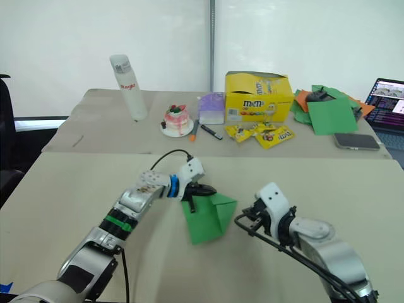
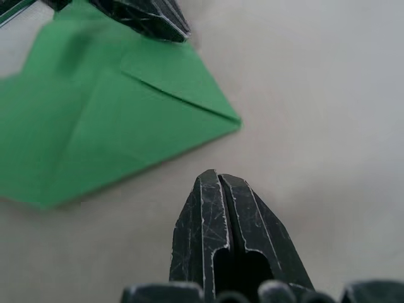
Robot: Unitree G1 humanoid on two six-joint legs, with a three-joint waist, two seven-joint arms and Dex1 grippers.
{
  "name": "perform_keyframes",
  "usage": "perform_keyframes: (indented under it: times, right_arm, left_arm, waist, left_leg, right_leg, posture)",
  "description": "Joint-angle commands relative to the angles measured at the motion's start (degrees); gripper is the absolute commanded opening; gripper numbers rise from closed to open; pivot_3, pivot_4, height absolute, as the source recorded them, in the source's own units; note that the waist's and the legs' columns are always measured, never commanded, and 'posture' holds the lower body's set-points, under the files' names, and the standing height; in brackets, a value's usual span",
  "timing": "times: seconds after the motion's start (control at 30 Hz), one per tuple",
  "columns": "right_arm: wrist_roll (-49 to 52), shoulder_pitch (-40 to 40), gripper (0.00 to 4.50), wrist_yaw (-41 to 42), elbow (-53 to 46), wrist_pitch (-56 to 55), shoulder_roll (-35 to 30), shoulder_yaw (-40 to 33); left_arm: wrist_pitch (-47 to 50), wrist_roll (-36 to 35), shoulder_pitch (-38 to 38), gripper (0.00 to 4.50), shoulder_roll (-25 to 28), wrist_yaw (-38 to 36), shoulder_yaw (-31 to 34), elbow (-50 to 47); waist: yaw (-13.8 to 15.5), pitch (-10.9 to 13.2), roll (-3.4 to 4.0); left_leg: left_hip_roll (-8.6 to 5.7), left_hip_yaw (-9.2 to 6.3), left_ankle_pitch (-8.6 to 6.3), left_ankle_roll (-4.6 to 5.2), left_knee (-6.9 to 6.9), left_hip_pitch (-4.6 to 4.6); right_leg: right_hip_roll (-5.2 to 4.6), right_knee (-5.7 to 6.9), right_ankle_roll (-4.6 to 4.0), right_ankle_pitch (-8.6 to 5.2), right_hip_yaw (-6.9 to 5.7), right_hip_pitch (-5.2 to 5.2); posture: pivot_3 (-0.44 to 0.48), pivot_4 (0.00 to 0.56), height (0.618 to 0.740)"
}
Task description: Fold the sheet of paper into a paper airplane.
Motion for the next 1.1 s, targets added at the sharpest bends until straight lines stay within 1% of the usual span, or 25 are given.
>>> perform_keyframes:
  times: [0.03, 0.13, 0.3, 0.43, 0.6, 0.73, 0.83, 0.9, 0.97, 1.1]
  right_arm:
    - [3.78, 0.55, 0.00, 2.38, -4.07, 3.50, -3.20, -1.64]
    - [6.55, 2.01, 0.00, 3.10, -5.45, 6.02, -4.23, -1.33]
    - [9.88, 5.24, 0.00, 3.69, -8.02, 8.64, -4.89, 0.90]
    - [10.63, 5.66, 0.00, 1.37, -8.52, 8.21, -3.12, 0.81]
    - [16.73, 3.12, 0.00, 0.39, -10.62, 9.93, 0.75, -1.28]
    - [18.21, -0.93, 0.00, -2.37, -10.22, 11.40, 4.20, 1.97]
    - [16.88, -4.61, 0.00, -5.02, -7.61, 11.75, 6.84, 5.98]
    - [14.84, -6.34, 0.00, -5.92, -5.17, 11.63, 6.55, 8.89]
    - [12.32, -7.28, 0.00, -6.35, -3.48, 11.80, 4.27, 12.33]
    - [10.81, -7.93, 0.00, -7.10, -2.52, 11.41, 2.73, 13.72]
  left_arm:
    - [0.32, -2.39, -2.38, 0.04, 1.33, -1.82, 2.92, -2.31]
    - [-0.88, -2.27, -3.13, 0.04, 1.41, -2.47, 2.51, -2.12]
    - [-3.70, -0.84, -3.68, 0.04, -0.47, -2.33, 0.81, -0.36]
    - [-5.92, 0.25, -4.37, 0.04, -1.19, -2.13, -0.06, 1.77]
    - [-8.45, 1.17, -6.04, 0.04, -1.01, -2.35, 0.04, 4.76]
    - [-9.92, 1.59, -6.68, 0.04, -1.14, -2.36, 0.03, 6.07]
    - [-10.71, 1.85, -7.07, 0.04, -1.29, -2.38, -0.10, 6.70]
    - [-11.01, 1.95, -7.57, 0.04, -1.48, -2.35, 0.00, 7.16]
    - [-11.44, 2.33, -7.97, 0.04, -1.43, -2.30, -0.06, 7.42]
    - [-11.66, 2.70, -7.99, 0.04, -0.55, -2.72, 0.17, 7.27]
  waist:
    - [0.07, 0.00, 0.00]
    - [0.17, 0.00, 0.00]
    - [0.12, 0.01, 0.00]
    - [-0.04, 0.01, -0.01]
    - [-0.02, 0.01, -0.02]
    - [-0.05, 0.01, -0.01]
    - [-0.03, 0.00, 0.00]
    - [0.04, 0.00, 0.01]
    - [0.15, -0.01, 0.02]
    - [0.05, -0.01, 0.03]
  left_leg:
    - [-0.01, -0.02, 0.00, 0.00, 0.00, -0.01]
    - [-0.01, -0.04, 0.00, 0.00, 0.00, -0.02]
    - [-0.02, -0.07, 0.00, 0.00, 0.02, -0.09]
    - [-0.02, -0.07, 0.00, 0.00, 0.02, -0.06]
    - [-0.01, -0.10, 0.00, 0.00, 0.02, -0.09]
    - [-0.02, -0.10, 0.00, 0.00, 0.03, -0.07]
    - [-0.01, -0.14, 0.00, 0.00, 0.02, -0.11]
    - [-0.02, -0.14, 0.00, 0.00, 0.03, -0.14]
    - [-0.02, -0.17, 0.00, 0.00, 0.06, -0.16]
    - [-0.04, -0.19, 0.00, 0.00, 0.14, -0.26]
  right_leg:
    - [0.00, 0.00, 0.00, 0.00, -0.01, 0.00]
    - [-0.01, -0.03, 0.00, 0.00, -0.01, 0.01]
    - [-0.01, -0.05, 0.00, 0.00, -0.01, 0.01]
    - [0.02, -0.04, 0.00, 0.00, 0.00, 0.01]
    - [0.05, -0.04, 0.01, -0.01, -0.01, -0.01]
    - [0.04, -0.03, 0.01, -0.01, -0.01, -0.01]
    - [0.05, -0.04, 0.01, -0.01, -0.03, -0.03]
    - [0.04, -0.03, 0.01, 0.00, -0.04, -0.05]
    - [0.03, -0.03, 0.01, 0.00, -0.06, -0.05]
    - [0.02, -0.05, 0.01, -0.01, -0.06, -0.06]
  posture:
    - [0.000, 0.150, 0.738]
    - [0.000, 0.150, 0.738]
    - [0.000, 0.150, 0.738]
    - [0.000, 0.150, 0.738]
    - [0.000, 0.150, 0.738]
    - [0.000, 0.150, 0.738]
    - [0.000, 0.150, 0.738]
    - [0.000, 0.150, 0.738]
    - [0.000, 0.150, 0.738]
    - [0.000, 0.150, 0.738]
